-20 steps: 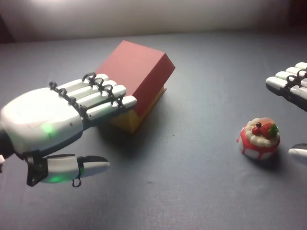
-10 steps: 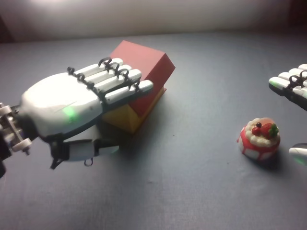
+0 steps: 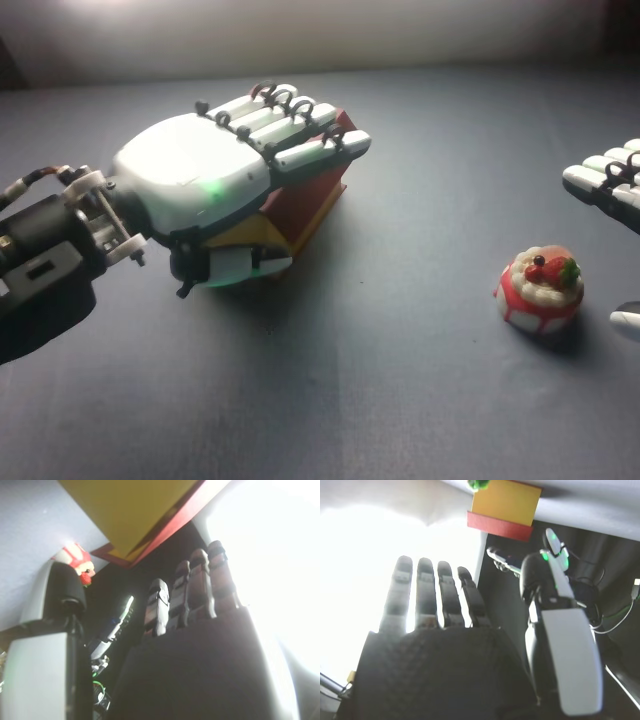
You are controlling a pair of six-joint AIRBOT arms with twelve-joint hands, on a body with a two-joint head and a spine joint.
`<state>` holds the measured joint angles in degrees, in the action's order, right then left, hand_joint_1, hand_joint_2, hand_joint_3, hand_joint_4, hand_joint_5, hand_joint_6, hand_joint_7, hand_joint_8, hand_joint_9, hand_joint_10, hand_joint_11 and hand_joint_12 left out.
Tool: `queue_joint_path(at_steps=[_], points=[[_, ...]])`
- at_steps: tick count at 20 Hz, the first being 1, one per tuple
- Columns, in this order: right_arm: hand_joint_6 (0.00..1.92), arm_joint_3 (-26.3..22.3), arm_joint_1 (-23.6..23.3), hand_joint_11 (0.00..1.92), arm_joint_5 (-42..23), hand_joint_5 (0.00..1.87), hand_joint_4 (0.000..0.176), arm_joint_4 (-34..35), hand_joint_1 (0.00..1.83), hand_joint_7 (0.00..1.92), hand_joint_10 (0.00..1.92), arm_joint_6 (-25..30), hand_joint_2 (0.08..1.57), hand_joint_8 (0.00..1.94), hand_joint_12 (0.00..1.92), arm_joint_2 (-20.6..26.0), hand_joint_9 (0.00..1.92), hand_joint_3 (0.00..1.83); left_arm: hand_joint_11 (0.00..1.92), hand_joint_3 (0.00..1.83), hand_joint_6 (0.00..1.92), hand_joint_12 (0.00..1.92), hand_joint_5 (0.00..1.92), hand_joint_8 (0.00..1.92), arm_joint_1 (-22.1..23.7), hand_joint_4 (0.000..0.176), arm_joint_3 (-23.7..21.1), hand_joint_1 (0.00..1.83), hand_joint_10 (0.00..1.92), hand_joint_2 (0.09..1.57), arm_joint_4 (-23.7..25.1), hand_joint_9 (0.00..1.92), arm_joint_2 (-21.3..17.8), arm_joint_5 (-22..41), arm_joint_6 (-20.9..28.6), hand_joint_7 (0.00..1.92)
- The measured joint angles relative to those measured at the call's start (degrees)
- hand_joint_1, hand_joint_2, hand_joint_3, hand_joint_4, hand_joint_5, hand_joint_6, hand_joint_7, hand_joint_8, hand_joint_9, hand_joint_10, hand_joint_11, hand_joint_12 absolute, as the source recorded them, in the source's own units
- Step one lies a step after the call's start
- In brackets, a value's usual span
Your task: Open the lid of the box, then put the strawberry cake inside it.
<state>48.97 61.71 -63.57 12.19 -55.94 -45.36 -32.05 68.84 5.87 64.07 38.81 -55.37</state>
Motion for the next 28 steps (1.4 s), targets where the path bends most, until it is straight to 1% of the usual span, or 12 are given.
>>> queue_joint_path(at_steps=[3, 6, 7, 13, 14, 18, 21, 22, 23, 24, 27, 28], points=[[0.00, 0.1, 0.0, 0.00, 0.0, 0.00, 0.000, 0.0, 0.49, 0.00, 0.00, 0.3, 1.29, 0.00, 0.00, -0.2, 0.00, 0.00, 0.00, 0.00, 0.00, 0.00, 0.00, 0.00, 0.7, 0.103, 1.4, 1.03, 0.00, 1.15, -1.5, 0.00, 1.2, -2.0, -1.4, 0.00], [0.00, 0.4, 0.4, 0.00, -0.2, 0.00, 0.000, 0.0, 0.48, 0.00, 0.00, 0.7, 1.30, 0.00, 0.00, -0.5, 0.00, 0.00, 0.00, 0.00, 0.01, 0.00, 0.03, 0.00, 1.2, 0.103, 2.5, 1.09, 0.00, 1.11, -2.4, 0.00, 2.2, -3.7, -1.8, 0.00], [0.00, 0.3, 0.4, 0.00, -0.1, 0.00, 0.000, 0.0, 0.48, 0.00, 0.00, 0.7, 1.31, 0.00, 0.00, -0.6, 0.00, 0.01, 0.00, 0.00, 0.02, 0.00, 0.04, 0.00, 1.3, 0.091, 2.8, 1.10, 0.00, 1.11, -2.5, 0.00, 2.5, -4.3, -1.9, 0.00], [0.00, 0.4, 0.4, 0.00, -0.2, 0.00, 0.000, 0.0, 0.44, 0.00, 0.00, 1.0, 1.33, 0.00, 0.00, -0.6, 0.00, 0.01, 0.00, 0.01, 0.00, 0.00, 0.01, 0.00, 1.7, 0.061, 3.5, 0.97, 0.00, 1.17, -4.4, 0.00, 3.7, -4.1, -1.9, 0.00], [0.00, 0.4, 0.7, 0.00, -0.4, 0.00, 0.000, 0.1, 0.43, 0.00, 0.00, 1.0, 1.33, 0.00, 0.00, -0.6, 0.00, 0.01, 0.00, 0.01, 0.00, 0.00, 0.00, 0.00, 1.7, 0.062, 3.5, 0.95, 0.00, 1.19, -5.2, 0.00, 3.6, -3.2, -1.9, 0.00], [0.00, 0.5, 0.8, 0.00, -0.4, 0.00, 0.000, 0.2, 0.46, 0.00, 0.00, 1.0, 1.34, 0.00, 0.00, -0.8, 0.00, 0.01, 0.00, 0.03, 0.00, 0.00, 0.00, 0.00, 1.4, 0.103, 3.5, 0.71, 0.00, 1.27, -7.0, 0.00, 3.6, -0.4, -1.9, 0.00], [0.00, 0.5, 0.8, 0.00, -0.4, 0.00, 0.000, 0.3, 0.44, 0.00, 0.00, 1.1, 1.34, 0.00, 0.00, -0.8, 0.00, 0.01, 0.00, 0.03, 0.00, 0.00, 0.00, 0.00, 0.9, 0.095, 2.9, 0.76, 0.00, 1.29, -8.4, 0.00, 3.0, 2.5, -1.9, 0.00], [0.00, 0.5, 0.8, 0.00, -0.4, 0.00, 0.000, 0.2, 0.44, 0.00, 0.00, 1.1, 1.35, 0.00, 0.00, -0.8, 0.00, 0.01, 0.00, 0.04, 0.00, 0.00, 0.00, 0.00, 0.7, 0.087, 2.6, 0.64, 0.00, 1.34, -8.7, 0.00, 2.6, 3.4, -1.9, 0.00], [0.00, 0.5, 1.0, 0.00, -0.4, 0.00, 0.000, 0.2, 0.42, 0.00, 0.00, 1.1, 1.35, 0.00, 0.00, -0.8, 0.00, 0.01, 0.00, 0.03, 0.00, 0.00, 0.00, 0.00, 0.6, 0.088, 2.5, 0.64, 0.00, 1.35, -8.8, 0.00, 2.2, 4.4, -1.9, 0.00], [0.00, 0.5, 1.2, 0.00, -0.5, 0.00, 0.000, 0.3, 0.42, 0.00, 0.00, 1.2, 1.35, 0.00, 0.00, -0.8, 0.00, 0.01, 0.00, 0.02, 0.00, 0.00, 0.00, 0.00, 0.6, 0.104, 2.4, 0.68, 0.00, 1.34, -9.4, 0.00, 1.9, 5.5, -1.8, 0.00], [0.00, 0.5, 1.4, 0.00, -0.4, 0.00, 0.000, 0.6, 0.37, 0.00, 0.00, 1.3, 1.36, 0.00, 0.00, -1.0, 0.00, 0.01, 0.00, 0.01, 0.00, 0.00, 0.00, 0.00, 0.4, 0.078, 2.0, 0.67, 0.00, 1.36, -10.9, 0.00, 0.7, 9.3, -1.6, 0.00], [0.00, 0.5, 1.4, 0.00, -0.5, 0.00, 0.000, 0.7, 0.34, 0.00, 0.00, 1.5, 1.36, 0.00, 0.00, -1.0, 0.00, 0.01, 0.00, 0.01, 0.00, 0.00, 0.00, 0.00, 0.4, 0.101, 2.0, 0.65, 0.00, 1.37, -11.5, 0.00, 0.4, 10.1, -1.5, 0.00]])
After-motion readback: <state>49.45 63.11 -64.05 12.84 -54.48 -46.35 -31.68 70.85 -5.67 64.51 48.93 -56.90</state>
